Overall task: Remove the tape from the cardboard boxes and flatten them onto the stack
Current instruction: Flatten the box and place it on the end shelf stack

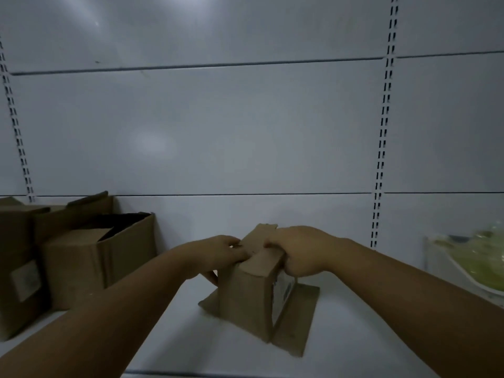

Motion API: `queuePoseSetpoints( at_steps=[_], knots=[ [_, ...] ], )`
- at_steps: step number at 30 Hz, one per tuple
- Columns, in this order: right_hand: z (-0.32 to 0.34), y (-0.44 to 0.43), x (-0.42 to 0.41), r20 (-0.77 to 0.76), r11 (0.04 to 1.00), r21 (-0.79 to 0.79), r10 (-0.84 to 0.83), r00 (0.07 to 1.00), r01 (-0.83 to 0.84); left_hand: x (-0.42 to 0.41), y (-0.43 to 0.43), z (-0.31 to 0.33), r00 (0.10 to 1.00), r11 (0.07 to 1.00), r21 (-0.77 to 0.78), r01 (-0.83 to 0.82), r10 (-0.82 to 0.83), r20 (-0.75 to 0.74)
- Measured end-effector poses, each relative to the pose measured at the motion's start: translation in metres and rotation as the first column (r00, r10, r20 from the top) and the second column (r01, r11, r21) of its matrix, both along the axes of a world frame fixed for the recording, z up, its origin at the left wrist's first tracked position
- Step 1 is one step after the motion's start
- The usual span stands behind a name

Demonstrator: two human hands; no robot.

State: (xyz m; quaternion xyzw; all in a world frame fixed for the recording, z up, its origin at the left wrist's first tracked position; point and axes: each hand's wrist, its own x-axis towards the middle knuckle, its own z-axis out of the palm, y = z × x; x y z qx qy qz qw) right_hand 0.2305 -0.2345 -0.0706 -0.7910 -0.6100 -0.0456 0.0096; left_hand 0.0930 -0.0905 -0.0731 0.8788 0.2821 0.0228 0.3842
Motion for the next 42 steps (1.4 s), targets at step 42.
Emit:
queuePoseSetpoints(
  at_steps=[42],
  knots=[
    [-0.023,0.025,-0.039,-0.318,0.962,0.258,0.174,0.932,-0.091,-0.106,0.001,-0.069,0.875,0.906,0.200,0.372,-0.415,0.252]
  ],
)
